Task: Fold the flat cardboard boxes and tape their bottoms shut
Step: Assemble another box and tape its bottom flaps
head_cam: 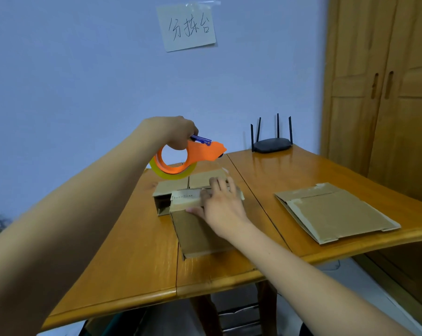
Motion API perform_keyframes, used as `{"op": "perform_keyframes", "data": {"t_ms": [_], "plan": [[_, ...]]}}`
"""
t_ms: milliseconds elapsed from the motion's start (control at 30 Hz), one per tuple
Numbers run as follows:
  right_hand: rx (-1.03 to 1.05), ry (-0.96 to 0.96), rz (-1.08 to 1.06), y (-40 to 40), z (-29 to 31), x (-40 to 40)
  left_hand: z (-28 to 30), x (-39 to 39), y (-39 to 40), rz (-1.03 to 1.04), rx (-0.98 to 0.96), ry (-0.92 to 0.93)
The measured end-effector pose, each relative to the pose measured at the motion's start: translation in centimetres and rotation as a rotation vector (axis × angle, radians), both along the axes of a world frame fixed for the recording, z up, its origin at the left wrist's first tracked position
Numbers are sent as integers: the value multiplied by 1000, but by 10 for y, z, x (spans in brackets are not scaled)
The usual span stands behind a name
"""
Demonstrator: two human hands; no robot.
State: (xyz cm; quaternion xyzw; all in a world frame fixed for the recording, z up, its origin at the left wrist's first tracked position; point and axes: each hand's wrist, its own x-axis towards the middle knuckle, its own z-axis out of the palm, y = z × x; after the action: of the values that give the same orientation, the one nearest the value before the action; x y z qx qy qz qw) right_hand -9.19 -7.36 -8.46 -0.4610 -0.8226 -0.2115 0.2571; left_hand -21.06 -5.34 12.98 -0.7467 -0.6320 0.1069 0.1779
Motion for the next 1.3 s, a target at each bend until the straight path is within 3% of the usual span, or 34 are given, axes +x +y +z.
{"op": "perform_keyframes", "data": {"t_ms": [333,567,933,1200,1300], "plan": [[37,140,5,-9,-24,-1,-35,-39,-17,37,2,-122],[82,264,-103,-22,-25,10,-60,-53,-27,36,29,-177],[-34,150,-24,-18,-23,15,-73,-52,-38,10,103,-73],[-102,275,21,-26,-6,19,-73,-47,-40,20,122,-27],[-151,180,-20,-27,15,20,-76,-48,-39,20,126,-18]]}}
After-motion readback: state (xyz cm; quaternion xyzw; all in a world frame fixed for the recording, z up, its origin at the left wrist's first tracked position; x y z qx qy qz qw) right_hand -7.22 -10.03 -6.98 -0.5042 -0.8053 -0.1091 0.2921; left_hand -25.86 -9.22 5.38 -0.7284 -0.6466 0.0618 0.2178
